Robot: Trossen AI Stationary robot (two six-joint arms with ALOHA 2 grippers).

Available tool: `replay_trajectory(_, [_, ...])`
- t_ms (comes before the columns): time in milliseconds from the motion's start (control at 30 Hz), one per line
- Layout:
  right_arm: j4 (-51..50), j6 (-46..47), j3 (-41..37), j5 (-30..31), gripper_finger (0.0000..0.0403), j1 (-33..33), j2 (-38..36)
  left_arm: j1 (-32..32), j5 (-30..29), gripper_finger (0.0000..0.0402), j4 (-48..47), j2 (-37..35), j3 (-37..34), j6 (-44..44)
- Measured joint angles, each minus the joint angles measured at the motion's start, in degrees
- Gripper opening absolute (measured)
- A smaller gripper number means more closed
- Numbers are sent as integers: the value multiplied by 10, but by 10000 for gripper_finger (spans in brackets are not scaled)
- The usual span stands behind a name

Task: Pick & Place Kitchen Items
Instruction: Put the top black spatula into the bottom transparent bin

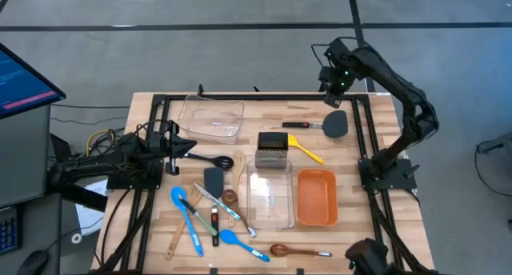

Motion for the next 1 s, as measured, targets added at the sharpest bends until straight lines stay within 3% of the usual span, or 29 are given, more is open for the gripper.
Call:
replay_trajectory(367, [-10, 1, 0, -25, 0, -7, 65, 0, 0, 8, 0, 0, 0, 0])
replay_trajectory(1000, [15, 18, -3, -83, 0, 74, 88, 0, 0, 8, 0, 0, 0, 0])
